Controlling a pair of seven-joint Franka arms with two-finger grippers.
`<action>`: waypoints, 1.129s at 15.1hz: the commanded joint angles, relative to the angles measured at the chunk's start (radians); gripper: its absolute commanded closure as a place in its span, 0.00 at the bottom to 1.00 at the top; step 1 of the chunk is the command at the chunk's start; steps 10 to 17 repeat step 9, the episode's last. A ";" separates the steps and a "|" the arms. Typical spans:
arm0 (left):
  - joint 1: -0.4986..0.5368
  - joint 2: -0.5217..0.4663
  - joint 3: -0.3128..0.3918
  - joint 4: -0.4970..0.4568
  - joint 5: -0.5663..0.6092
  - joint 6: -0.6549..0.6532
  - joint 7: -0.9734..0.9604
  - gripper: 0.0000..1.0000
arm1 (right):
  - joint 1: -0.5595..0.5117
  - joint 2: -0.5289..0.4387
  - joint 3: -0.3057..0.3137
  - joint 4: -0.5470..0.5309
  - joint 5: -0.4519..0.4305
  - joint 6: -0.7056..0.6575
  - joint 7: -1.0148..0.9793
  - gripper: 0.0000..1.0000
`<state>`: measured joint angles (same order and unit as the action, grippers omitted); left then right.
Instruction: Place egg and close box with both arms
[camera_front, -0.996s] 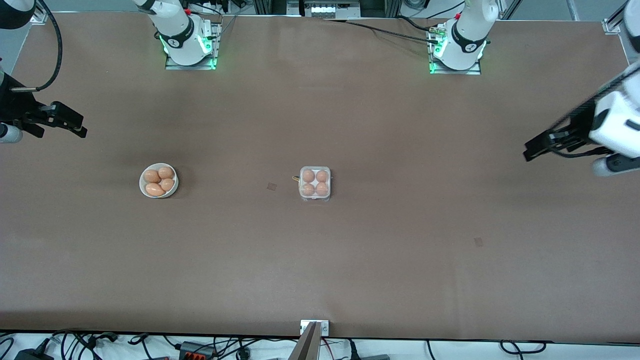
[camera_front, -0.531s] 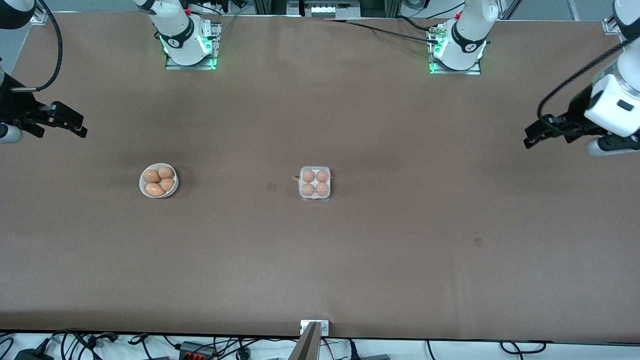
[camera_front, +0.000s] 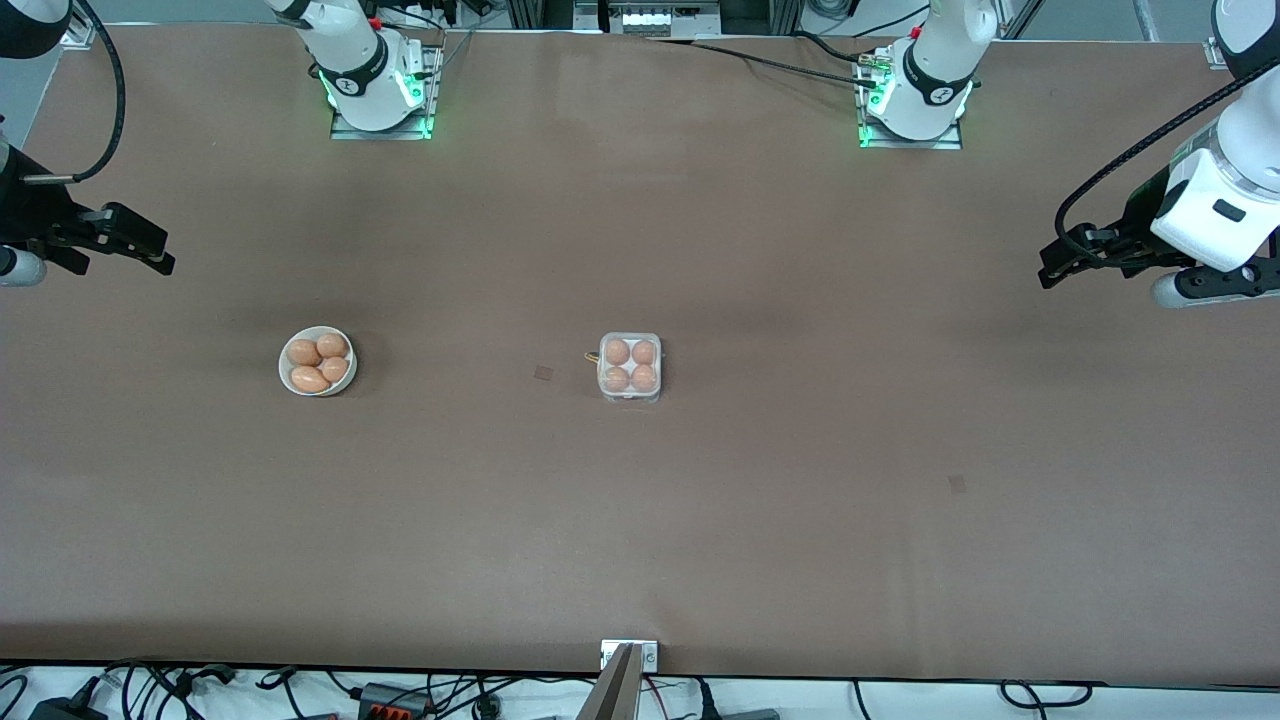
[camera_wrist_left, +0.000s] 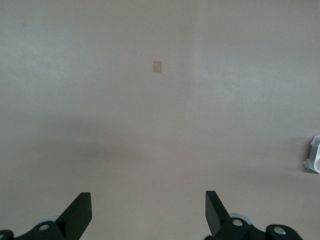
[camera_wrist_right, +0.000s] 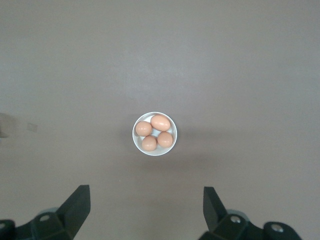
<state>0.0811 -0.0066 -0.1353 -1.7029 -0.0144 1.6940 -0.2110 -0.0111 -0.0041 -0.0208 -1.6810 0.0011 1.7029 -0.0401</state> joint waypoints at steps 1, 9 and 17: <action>0.000 -0.001 -0.001 0.015 0.024 -0.007 0.012 0.00 | -0.013 -0.025 0.016 -0.025 -0.009 -0.005 0.012 0.00; -0.003 0.013 -0.003 0.042 0.024 -0.019 0.010 0.00 | -0.013 -0.025 0.016 -0.025 -0.009 0.000 0.012 0.00; -0.003 0.013 -0.003 0.042 0.024 -0.019 0.010 0.00 | -0.013 -0.025 0.016 -0.025 -0.009 0.000 0.012 0.00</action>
